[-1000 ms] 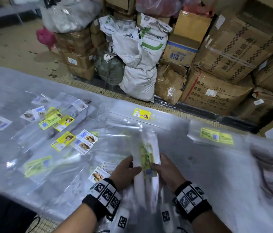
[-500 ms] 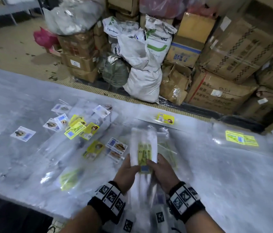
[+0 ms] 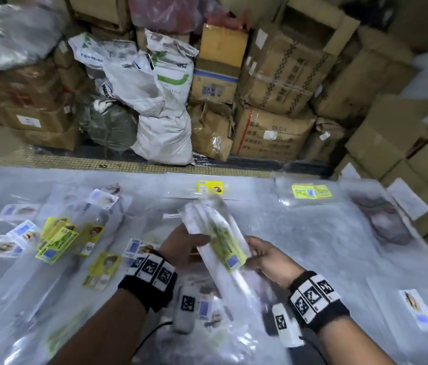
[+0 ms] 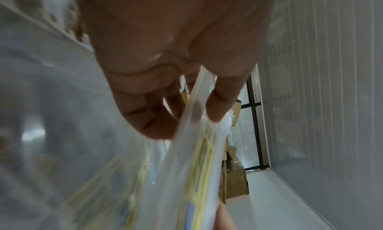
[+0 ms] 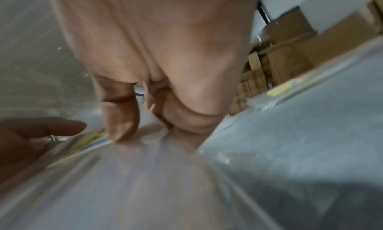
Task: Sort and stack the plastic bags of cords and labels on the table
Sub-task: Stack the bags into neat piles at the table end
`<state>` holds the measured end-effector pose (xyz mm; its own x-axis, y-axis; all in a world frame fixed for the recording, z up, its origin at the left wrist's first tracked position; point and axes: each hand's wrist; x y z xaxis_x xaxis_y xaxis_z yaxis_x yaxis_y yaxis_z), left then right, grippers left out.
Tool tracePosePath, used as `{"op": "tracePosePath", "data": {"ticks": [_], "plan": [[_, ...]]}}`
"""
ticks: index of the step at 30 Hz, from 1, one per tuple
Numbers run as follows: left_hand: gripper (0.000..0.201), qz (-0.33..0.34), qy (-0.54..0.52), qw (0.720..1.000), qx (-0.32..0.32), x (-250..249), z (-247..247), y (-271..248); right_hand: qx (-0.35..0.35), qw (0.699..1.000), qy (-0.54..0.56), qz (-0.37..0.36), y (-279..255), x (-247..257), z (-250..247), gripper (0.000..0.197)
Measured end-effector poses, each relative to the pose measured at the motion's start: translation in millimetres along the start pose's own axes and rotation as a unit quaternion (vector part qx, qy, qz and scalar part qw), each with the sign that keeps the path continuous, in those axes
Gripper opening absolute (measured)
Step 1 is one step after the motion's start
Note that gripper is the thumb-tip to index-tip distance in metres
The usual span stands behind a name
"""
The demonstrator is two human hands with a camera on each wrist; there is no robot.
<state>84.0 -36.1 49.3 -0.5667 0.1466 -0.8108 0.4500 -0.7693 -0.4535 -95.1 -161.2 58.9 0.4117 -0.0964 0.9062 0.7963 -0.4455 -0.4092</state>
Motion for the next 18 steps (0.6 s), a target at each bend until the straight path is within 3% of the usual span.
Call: {"op": "tracePosePath", "data": {"ticks": [3, 6, 9, 11, 13, 16, 18], "plan": [[0.017, -0.019, 0.021, 1.000, 0.006, -2.8, 21.8, 16.3, -0.034, 0.999, 0.028, 0.023, -6.7, -2.0, -40.2, 0.033], [0.015, -0.003, -0.052, 0.996, -0.070, 2.0, 46.6, 39.0, -0.146, 0.979, 0.128, 0.066, -12.5, -13.5, -77.8, 0.014], [0.014, 0.010, -0.138, 0.980, -0.144, 12.1, 75.8, 54.1, -0.193, 0.924, 0.319, 0.085, -12.8, -32.1, -98.1, 0.033], [0.012, 0.022, -0.173, 0.970, -0.168, 20.0, 100.0, 59.1, -0.195, 0.902, 0.377, 0.080, -10.1, -41.3, -106.4, 0.039], [0.009, 0.027, -0.198, 0.966, -0.165, 27.5, 125.7, 64.4, -0.189, 0.895, 0.398, 0.071, -6.0, -42.8, -111.2, 0.037], [0.006, 0.019, -0.227, 0.961, -0.159, 37.6, 159.2, 79.3, -0.220, 0.900, 0.373, 0.048, 7.9, -37.8, -130.3, 0.010], [0.005, 0.005, -0.248, 0.958, -0.147, 41.0, 177.1, 90.7, -0.247, 0.911, 0.327, 0.040, 16.1, -33.1, -153.3, 0.020]]}}
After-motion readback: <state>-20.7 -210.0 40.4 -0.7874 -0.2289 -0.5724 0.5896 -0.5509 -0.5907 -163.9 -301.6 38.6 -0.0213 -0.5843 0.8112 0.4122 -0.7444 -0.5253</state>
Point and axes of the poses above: each hand's wrist, its own y-axis towards the middle knuckle, its own z-axis out of the palm, x = y × z, and after that the axes turned 5 degrees about -y, right-handed
